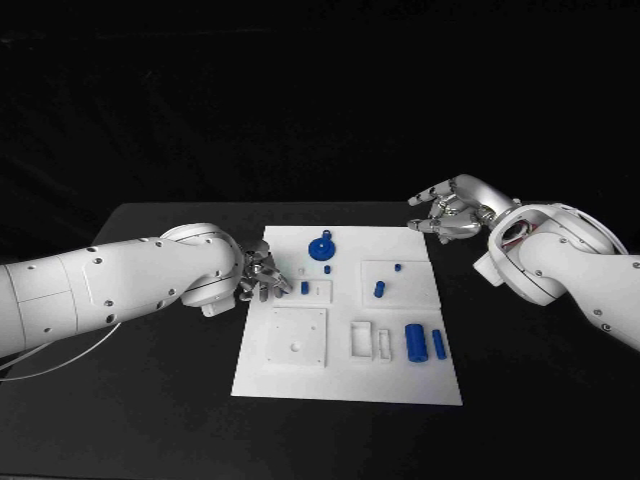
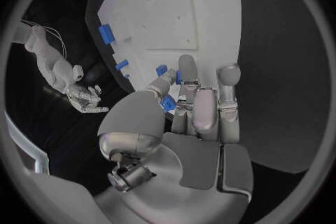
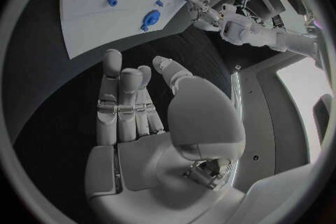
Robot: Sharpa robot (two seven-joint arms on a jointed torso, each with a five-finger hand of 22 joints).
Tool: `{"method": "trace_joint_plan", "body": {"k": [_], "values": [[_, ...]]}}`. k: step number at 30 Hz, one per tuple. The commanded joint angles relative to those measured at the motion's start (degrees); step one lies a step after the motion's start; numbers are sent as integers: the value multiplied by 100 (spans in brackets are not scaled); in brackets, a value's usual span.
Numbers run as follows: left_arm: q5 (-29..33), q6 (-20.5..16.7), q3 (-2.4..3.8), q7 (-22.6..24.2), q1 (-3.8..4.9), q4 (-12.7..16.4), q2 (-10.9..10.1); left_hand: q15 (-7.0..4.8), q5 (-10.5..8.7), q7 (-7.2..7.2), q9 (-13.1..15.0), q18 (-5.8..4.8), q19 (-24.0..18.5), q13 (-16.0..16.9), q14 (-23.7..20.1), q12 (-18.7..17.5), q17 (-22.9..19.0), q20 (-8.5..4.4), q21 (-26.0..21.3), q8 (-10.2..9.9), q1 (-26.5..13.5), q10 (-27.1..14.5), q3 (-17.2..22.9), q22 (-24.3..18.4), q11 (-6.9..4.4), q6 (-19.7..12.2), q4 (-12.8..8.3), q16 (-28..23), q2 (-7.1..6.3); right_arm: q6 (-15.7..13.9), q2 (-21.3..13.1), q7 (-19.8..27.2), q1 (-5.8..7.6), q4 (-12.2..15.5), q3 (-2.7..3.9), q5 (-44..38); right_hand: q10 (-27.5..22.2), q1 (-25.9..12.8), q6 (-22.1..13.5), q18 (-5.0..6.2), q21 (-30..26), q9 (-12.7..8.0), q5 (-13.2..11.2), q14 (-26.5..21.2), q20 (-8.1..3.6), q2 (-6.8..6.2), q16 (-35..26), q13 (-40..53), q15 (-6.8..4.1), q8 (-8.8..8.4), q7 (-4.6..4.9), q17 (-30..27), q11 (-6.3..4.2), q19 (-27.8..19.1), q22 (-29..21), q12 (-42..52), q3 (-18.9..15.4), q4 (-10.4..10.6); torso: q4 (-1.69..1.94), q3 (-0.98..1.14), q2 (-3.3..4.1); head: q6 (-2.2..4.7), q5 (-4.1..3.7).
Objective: Assemble the parts on the task board
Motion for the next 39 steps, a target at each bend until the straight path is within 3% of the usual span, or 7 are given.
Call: {"method": "trace_joint_plan", "body": {"k": [1,19,31,35,39], "values": [[-55,246,-15,-128,-20,0,8,-9,18,-198,-6,49,-14,-10,4,-32,-3,25,-31,-10,61,88,398,198,-62,228,-368,16,37,49,-2,47,-4,10,2,-9,-26,-54,14,63,-8,-2,-14,13,-22,12,14,6,-15,-20,-8,6,-18,-25,33,18,21,-3,-2,0,1,1,4],[3,-97,-12,-44,-20,-76,18,-12,29,-202,5,51,3,-12,9,-34,-1,23,-12,-9,30,97,416,203,-67,236,-387,20,54,45,1,50,-6,5,2,-9,-28,-49,13,63,-8,-2,-13,10,-22,12,4,6,-15,-20,-8,1,-18,-26,33,17,32,-14,-11,2,0,10,4],[126,36,11,-31,-14,-190,97,-11,77,-204,59,47,3,-9,7,-34,3,22,-13,-6,-24,96,460,204,-70,235,-441,27,83,56,6,48,-9,-5,2,-9,-28,-49,13,63,-8,-2,-13,10,-22,12,4,6,-15,-20,-8,1,-18,-26,33,17,32,-14,-13,8,-1,14,-6],[174,118,26,-26,-8,-202,99,-11,224,-204,81,45,-7,-11,6,-39,1,21,-26,-5,-49,92,481,202,-71,242,-477,24,69,61,4,46,-9,-7,2,-9,-28,-49,13,63,-8,-2,-13,10,-22,12,4,6,-15,-20,-8,1,-18,-26,33,17,32,-14,-10,8,1,14,-20],[197,201,34,-25,1,-209,101,-11,254,-204,88,44,-10,-12,6,-40,4,20,-30,-7,-65,91,494,201,-71,240,-486,26,68,64,1,44,-9,-9,2,-9,-27,-44,15,64,-7,-2,-17,11,-22,13,8,4,-15,-19,-7,5,-18,-25,36,16,40,-26,-6,5,1,10,-24]]}}
